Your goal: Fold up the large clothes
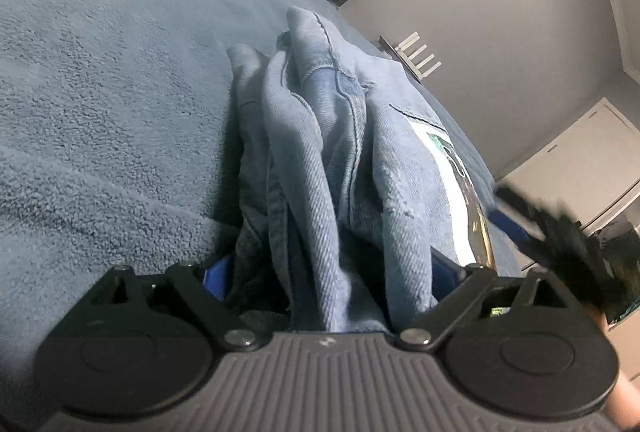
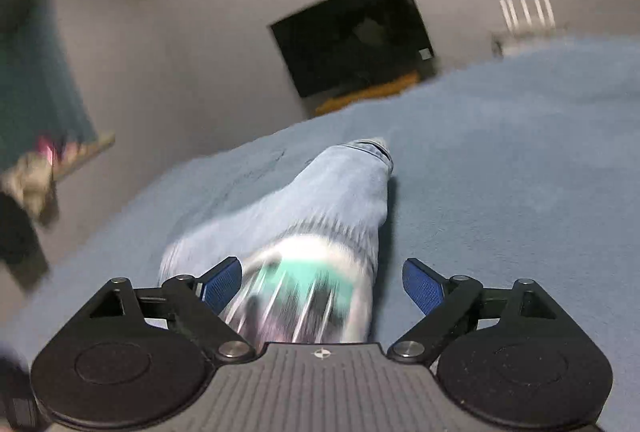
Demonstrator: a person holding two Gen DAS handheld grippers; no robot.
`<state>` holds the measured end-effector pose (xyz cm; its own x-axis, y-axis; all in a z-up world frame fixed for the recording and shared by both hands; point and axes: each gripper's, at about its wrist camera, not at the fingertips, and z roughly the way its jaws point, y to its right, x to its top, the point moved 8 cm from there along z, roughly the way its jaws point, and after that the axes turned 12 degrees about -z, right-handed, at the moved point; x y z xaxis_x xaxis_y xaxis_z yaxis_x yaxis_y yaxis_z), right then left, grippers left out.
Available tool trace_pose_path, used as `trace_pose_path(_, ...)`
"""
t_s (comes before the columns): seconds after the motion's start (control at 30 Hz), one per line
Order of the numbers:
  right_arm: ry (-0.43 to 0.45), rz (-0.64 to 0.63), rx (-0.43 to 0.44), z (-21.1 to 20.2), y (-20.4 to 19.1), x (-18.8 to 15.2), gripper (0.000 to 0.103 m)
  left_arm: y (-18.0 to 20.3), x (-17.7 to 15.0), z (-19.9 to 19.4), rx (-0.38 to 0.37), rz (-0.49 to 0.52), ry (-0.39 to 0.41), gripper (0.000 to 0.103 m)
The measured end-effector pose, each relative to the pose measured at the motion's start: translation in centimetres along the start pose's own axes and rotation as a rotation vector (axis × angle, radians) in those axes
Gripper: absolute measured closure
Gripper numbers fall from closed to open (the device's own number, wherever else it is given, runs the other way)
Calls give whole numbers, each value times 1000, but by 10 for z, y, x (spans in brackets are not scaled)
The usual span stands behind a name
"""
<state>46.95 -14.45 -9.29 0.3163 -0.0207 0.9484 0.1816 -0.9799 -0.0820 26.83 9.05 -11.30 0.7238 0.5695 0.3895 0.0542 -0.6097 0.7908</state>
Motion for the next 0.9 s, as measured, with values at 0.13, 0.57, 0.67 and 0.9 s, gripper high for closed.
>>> trace_pose_path(0.13,11,-195,-57,-44,-41,-23,19,4,4,1,12,1,3,10)
trace_pose_path(0.57,-32,-229,-86,-37,-77,-54,37,0,2,10,24,71,-18,9)
trace_pose_path(0.67,-24,-217,-96,-29,-78,-52,38,-3,4,12,20,77,-23,9)
trace_pose_path(0.9,-13,-150,-132,-52,-74,-70,36,11,11,-9,71,229,103,9)
